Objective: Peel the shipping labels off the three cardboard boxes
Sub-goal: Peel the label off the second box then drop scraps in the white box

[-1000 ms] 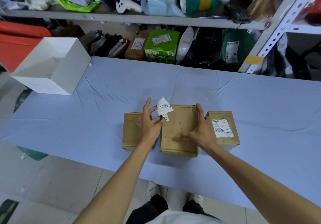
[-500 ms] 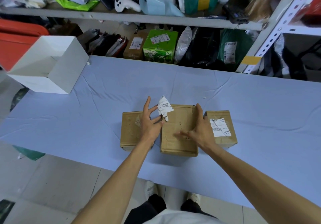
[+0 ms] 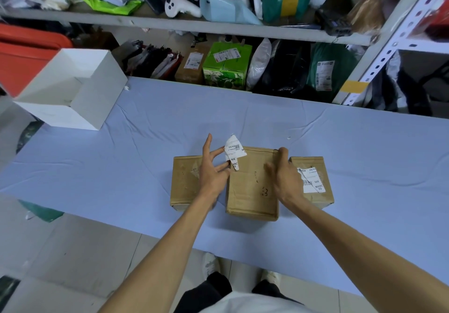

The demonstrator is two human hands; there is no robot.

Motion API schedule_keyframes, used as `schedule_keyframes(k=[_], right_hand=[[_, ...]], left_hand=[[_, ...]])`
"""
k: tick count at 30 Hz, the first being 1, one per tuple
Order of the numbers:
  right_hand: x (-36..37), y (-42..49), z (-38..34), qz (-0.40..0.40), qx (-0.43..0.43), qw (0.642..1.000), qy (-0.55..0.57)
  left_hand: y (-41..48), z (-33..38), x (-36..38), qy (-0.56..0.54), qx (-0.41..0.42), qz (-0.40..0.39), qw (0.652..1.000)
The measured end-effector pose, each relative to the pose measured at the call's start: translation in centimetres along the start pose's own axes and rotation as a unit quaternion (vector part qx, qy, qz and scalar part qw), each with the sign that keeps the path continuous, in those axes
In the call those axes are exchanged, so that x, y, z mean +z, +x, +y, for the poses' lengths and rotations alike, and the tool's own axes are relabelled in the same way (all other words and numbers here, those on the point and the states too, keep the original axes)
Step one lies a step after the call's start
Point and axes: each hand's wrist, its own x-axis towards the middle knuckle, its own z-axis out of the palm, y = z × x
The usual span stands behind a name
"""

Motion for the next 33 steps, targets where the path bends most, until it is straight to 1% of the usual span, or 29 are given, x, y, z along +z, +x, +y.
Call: schedule_keyframes(k=[2,4,7,12,14,17,20,22,25,29,31,33], right_hand=[[-0.1,-0.1,-0.6,-0.025,0.027,0.999,-0.018],[-0.1,-0.5,-1.5,-0.06,0.063,0.994,-0.059],[0.1,-0.6,-2.2,-0.076,0.076,0.99,-0.093],[0.4,-0.1,-2.0,-0.047,0.06,0.993,-0.093],[0.2,0.5,-1.5,-0.034,0.035,0.993,-0.105],[-0.1,1.1,-0.6,-0.013,0.0,0.997,-0.074],[0.2,1.2,-0.2,0.013,-0.007,0.999,-0.053],[0.4,1.2,0.0,0.014,-0.012,0.999,-0.035],[0.5,1.3,0.0,0.01,-0.005,1.0,-0.009],[0.2,1.3,-0.2,-0.001,0.02,1.0,-0.002],[-0.2,1.1,-0.3,-0.005,0.031,0.999,-0.007],[-0.4,0.9,-0.4,-0.012,0.033,0.999,-0.009]], left_hand=[[0.0,0.0,0.1,-0.001,0.003,0.0,1.0],[0.0,-0.1,0.3,0.0,0.007,0.003,1.0],[-0.1,-0.2,0.7,0.001,0.012,0.013,1.0],[-0.2,-0.1,0.8,0.004,0.021,0.024,0.999],[-0.1,-0.1,0.7,0.017,0.028,0.031,0.999],[-0.2,-0.1,0.5,0.033,0.029,0.029,0.999],[0.0,-0.2,0.3,0.054,0.036,0.032,0.997],[0.2,-0.1,0.3,0.065,0.035,0.042,0.996],[0.4,0.3,0.3,0.099,0.042,0.091,0.99],[1.1,1.8,0.1,0.13,0.054,0.152,0.978],[1.5,2.4,-0.1,0.128,0.053,0.161,0.977],[1.8,2.7,-0.1,0.122,0.053,0.147,0.98]])
